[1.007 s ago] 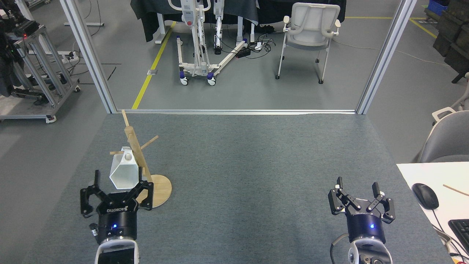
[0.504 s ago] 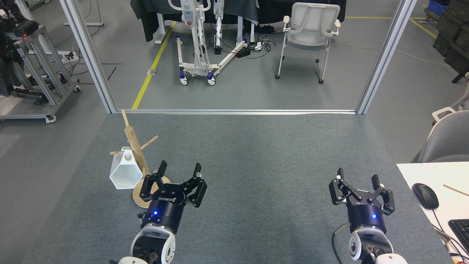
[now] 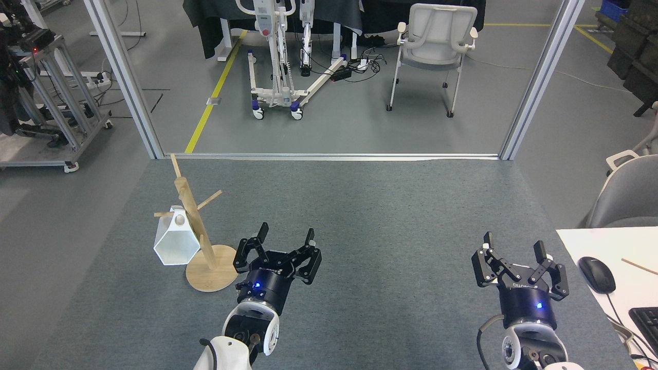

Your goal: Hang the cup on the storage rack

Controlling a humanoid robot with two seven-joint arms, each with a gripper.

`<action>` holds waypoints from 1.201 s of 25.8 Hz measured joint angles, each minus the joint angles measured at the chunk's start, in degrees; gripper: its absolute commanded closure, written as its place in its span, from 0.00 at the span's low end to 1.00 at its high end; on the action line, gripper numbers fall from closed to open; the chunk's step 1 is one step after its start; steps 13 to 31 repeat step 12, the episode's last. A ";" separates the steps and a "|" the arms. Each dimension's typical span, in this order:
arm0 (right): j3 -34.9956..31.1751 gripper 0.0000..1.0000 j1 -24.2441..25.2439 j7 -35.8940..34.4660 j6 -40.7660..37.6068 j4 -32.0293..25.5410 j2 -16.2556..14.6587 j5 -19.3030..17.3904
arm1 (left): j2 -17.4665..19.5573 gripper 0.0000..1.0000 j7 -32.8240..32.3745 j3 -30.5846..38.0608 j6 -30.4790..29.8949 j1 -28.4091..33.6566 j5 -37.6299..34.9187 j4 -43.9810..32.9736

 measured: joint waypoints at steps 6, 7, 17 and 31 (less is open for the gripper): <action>-1.38 0.00 0.21 0.52 -0.10 0.45 -0.11 -0.31 | 0.25 0.01 0.32 -0.10 0.49 -0.25 0.04 0.51; -1.45 0.00 0.24 0.57 -0.03 0.56 -0.12 -0.38 | 0.28 0.01 0.34 -0.10 0.49 -0.26 0.10 0.41; -1.84 0.00 0.41 0.58 0.25 1.23 -0.13 -0.58 | 0.46 0.01 0.47 -0.08 0.49 0.09 0.27 0.14; -1.84 0.00 0.41 0.58 0.25 1.23 -0.13 -0.58 | 0.46 0.01 0.47 -0.08 0.49 0.09 0.27 0.14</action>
